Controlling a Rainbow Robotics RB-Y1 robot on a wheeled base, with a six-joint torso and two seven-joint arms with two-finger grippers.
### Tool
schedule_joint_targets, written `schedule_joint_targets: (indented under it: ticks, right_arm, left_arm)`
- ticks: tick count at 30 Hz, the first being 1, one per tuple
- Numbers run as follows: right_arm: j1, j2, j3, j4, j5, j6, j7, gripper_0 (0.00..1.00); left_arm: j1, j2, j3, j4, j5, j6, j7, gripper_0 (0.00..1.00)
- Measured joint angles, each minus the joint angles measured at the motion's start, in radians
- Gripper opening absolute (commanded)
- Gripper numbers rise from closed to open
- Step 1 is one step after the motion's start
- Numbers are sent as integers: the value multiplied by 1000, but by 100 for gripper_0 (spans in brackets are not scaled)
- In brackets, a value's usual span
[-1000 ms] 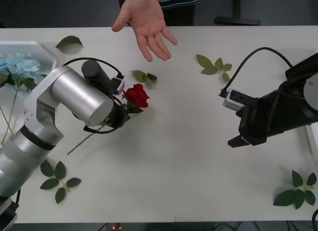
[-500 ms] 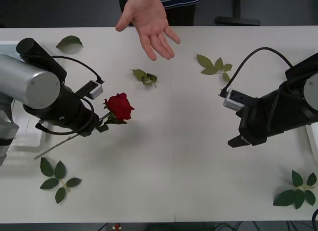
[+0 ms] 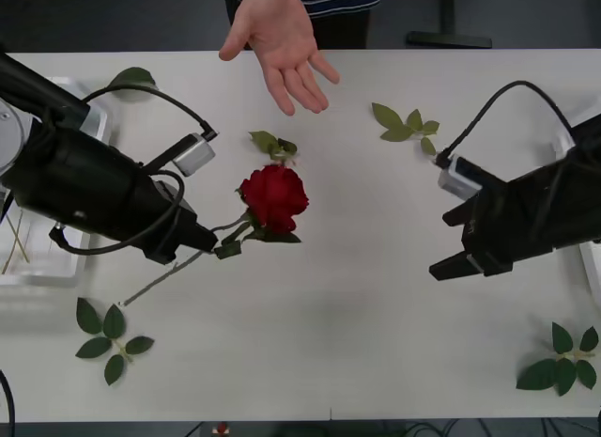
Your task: Place the red flowers into the right box and the blue flowers into the left box. If a person shows an open palm, hand one flower to the person first, then continue sorting.
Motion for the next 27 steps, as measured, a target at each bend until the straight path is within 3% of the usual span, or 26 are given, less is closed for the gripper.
schedule_joint_targets:
  ticks: [7, 13, 16, 22, 27]
  right_arm:
    - [-30, -138, -125, 0, -259, -12, -269, 100]
    - [-29, -342, -138, 12, -421, -23, -447, 100]
    - [-27, -417, -139, 92, -555, -23, -493, 100]
    - [25, -459, -188, 268, -763, -61, -493, 100]
    - [130, -459, -207, 223, -751, -198, -492, 100]
  left_arm:
    - [0, -69, 68, 0, 117, -24, 1, 0]
    - [0, -160, 76, 0, 176, -107, 101, 0]
    - [0, -218, 76, 0, 177, -140, 158, 0]
    - [0, -299, 60, -1, 174, -246, 178, 0]
    - [0, -302, -44, -22, 145, -398, 305, 0]
